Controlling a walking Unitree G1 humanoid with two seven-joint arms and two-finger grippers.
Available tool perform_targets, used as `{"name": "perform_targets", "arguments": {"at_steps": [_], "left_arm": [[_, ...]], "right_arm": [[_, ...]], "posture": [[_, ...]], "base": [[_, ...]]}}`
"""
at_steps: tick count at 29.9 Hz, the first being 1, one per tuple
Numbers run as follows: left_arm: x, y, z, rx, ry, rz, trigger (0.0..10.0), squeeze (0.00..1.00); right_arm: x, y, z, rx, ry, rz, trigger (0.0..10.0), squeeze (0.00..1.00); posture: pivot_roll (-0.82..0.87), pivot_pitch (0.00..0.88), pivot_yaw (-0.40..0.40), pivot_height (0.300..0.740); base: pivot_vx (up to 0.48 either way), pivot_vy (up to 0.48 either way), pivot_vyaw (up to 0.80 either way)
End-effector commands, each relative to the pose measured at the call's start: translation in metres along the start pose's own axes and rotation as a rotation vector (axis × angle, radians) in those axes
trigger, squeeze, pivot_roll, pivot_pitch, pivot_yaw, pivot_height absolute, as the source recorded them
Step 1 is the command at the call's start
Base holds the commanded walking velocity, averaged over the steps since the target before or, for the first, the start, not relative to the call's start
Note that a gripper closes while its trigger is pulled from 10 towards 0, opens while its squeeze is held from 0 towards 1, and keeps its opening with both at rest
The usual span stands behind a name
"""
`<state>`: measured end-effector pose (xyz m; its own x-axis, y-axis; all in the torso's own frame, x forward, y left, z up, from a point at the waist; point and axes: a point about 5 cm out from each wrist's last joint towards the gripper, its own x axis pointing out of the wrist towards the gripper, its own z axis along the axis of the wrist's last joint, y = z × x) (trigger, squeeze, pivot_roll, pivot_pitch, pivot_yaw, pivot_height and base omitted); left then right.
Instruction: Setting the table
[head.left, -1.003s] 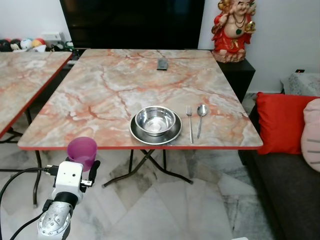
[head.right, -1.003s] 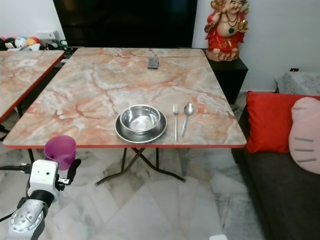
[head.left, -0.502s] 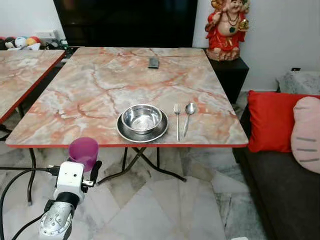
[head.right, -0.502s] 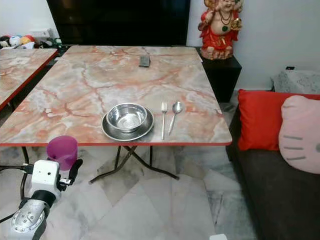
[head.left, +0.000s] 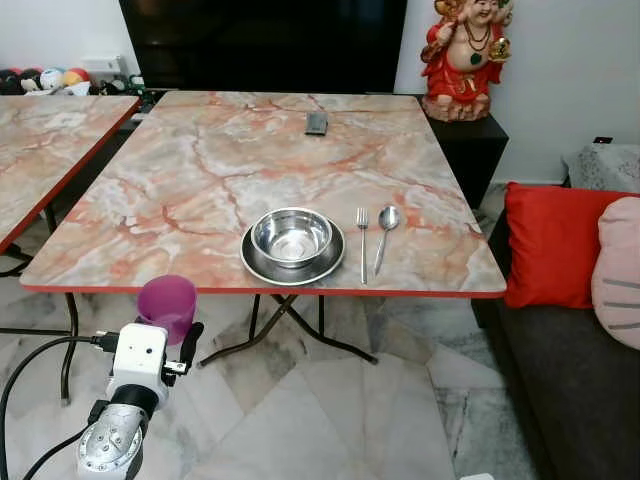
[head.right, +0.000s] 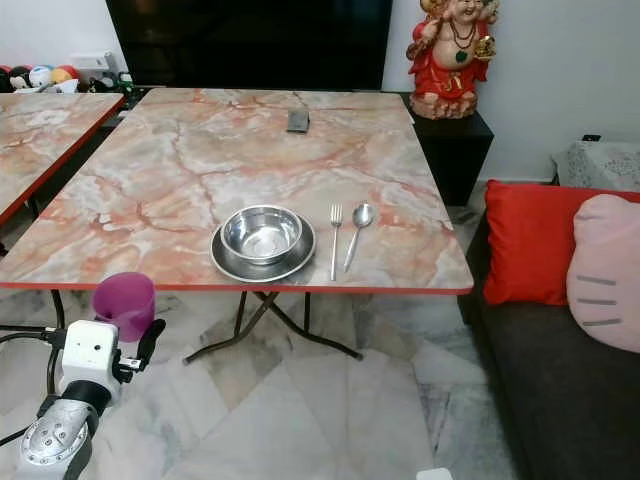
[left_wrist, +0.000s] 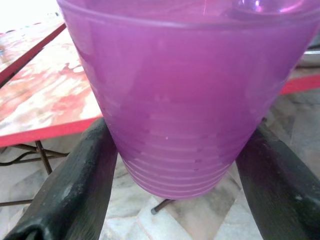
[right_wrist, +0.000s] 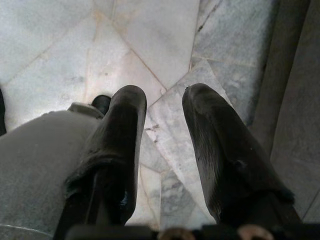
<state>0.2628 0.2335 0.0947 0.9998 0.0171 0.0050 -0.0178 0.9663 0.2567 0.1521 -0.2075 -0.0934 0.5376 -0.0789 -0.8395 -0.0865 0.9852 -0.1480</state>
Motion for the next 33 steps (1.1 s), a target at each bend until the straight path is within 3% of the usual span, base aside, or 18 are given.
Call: {"name": "perform_targets", "arguments": {"at_steps": [1,33], "left_arm": [[-0.0001,0.0035,0.0025,-0.012,-0.008,0.009,10.0,0.00],[0.0031,0.0055,0.0091,-0.013,-0.028,0.014,10.0,0.00]], "right_arm": [[-0.0002,0.0013,-0.0018,0.002,0.008,0.004,10.0,0.00],[-0.0001,0.0015,-0.0012,-0.003,0.007,0.006,10.0,0.00]], "posture": [[0.02,0.080,-0.010,0.740],[0.02,0.082,-0.011,0.740]], "base": [[0.274,0.000,0.00],[0.301,0.000,0.00]]}}
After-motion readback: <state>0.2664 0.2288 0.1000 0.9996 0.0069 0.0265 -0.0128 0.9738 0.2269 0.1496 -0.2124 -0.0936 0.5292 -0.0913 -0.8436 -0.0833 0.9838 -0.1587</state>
